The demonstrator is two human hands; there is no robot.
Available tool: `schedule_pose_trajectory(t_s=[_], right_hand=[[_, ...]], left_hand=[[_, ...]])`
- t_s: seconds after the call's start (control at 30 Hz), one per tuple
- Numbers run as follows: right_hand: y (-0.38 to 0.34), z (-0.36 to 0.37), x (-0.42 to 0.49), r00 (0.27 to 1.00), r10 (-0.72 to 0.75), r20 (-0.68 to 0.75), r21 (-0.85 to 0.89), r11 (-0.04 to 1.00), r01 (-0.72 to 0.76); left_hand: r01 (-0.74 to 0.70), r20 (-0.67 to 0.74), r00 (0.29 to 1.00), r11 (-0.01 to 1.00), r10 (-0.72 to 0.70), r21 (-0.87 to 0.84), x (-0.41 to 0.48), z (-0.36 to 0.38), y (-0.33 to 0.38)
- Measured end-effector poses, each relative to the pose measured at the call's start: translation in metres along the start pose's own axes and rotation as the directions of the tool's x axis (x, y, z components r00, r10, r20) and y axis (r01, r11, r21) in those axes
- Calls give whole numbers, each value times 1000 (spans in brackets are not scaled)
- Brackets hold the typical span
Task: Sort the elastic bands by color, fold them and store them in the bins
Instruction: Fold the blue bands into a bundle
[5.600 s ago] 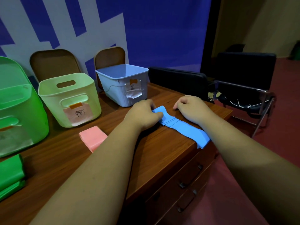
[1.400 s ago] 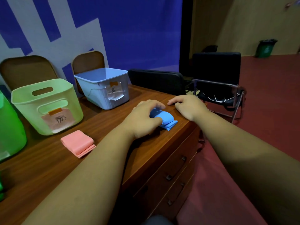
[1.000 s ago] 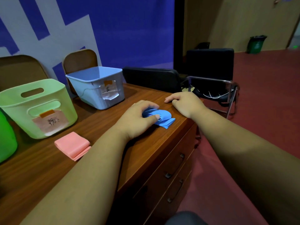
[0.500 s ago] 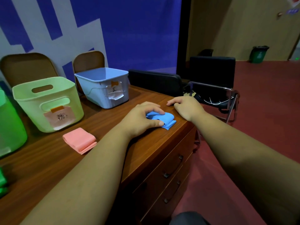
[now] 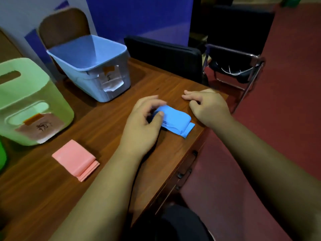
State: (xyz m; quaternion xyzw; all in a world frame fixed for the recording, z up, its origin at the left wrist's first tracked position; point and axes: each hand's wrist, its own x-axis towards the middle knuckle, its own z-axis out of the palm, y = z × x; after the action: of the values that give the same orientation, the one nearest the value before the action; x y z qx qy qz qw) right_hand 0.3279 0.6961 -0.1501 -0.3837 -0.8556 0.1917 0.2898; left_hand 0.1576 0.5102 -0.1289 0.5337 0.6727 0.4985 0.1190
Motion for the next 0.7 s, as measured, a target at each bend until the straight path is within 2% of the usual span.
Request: schedule_pose_trajectory(t_s=[0.07, 0.1, 0.2, 0.3, 0.4, 0.47, 0.53, 0.7], right_hand=[[2, 3, -6, 1000, 19, -5, 29, 999, -18], [2, 3, -9, 999, 39, 7, 57, 998, -39], [4, 4, -10, 995, 82, 57, 166, 982, -90], [1, -4, 1, 952, 193, 236, 324, 908, -264], [-18, -26, 8, 903, 205, 378, 207, 932, -298], [-31, -40, 4, 843, 199, 499, 59, 963, -263], [-41, -52, 1, 790, 177, 587, -13, 978, -210], [-68, -75, 7, 656, 149, 740, 80, 949, -306]], left_hand=[[138, -130, 983, 989, -130, 55, 2, 5, 1], [190, -150, 973, 978, -176, 83, 3, 6, 1], [186, -90, 982, 954, -169, 236, 5, 8, -2], [236, 1, 969, 933, -245, 271, 8, 6, 1], [351, 39, 930, 917, -364, 191, 14, 3, 16], [434, 58, 894, 890, -445, 138, 21, 0, 31], [531, 91, 842, 847, -531, 33, 25, -6, 53], [729, 128, 680, 649, -722, -218, 31, -28, 98]])
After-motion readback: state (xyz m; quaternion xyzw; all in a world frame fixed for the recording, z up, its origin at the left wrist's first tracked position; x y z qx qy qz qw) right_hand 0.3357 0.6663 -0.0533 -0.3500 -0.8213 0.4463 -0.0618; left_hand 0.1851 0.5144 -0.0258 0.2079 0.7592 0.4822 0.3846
